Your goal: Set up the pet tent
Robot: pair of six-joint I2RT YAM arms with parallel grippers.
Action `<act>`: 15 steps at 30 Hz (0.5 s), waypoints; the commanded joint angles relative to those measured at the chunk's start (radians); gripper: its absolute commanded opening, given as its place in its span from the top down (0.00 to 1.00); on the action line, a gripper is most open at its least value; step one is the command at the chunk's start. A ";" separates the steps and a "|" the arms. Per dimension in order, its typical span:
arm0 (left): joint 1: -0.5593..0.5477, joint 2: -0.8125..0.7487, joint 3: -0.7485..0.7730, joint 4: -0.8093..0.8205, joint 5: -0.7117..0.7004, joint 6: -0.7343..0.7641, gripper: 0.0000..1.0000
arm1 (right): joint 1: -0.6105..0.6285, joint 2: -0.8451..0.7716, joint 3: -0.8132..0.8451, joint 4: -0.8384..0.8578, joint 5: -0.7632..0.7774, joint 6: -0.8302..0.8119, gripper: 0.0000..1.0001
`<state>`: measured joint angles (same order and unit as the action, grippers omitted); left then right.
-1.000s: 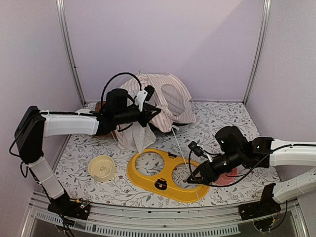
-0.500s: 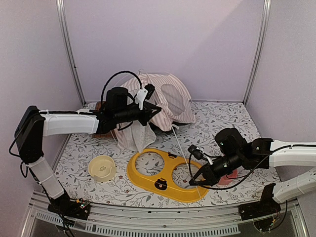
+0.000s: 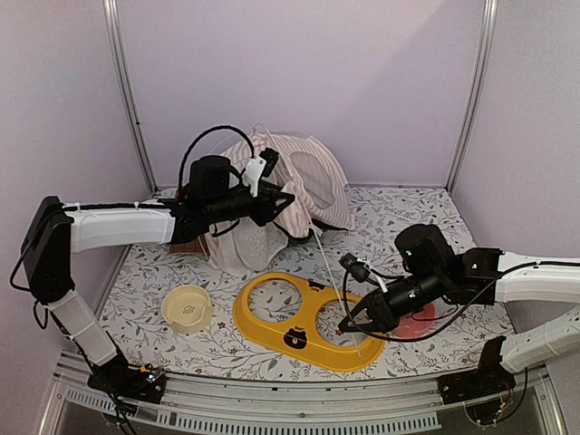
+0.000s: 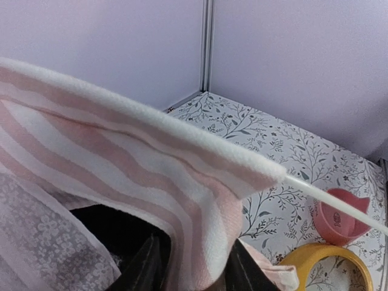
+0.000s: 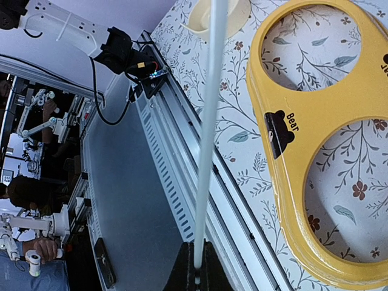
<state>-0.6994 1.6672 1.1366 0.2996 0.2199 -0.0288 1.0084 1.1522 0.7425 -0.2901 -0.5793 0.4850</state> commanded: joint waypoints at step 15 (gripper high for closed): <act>-0.163 -0.332 -0.311 0.102 -0.261 -0.106 0.55 | 0.013 0.061 0.059 0.163 0.011 0.062 1.00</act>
<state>-0.8040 1.3499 0.8894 0.3359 0.0334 -0.1028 1.0145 1.1995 0.7628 -0.1982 -0.5785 0.5350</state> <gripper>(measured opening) 0.473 0.021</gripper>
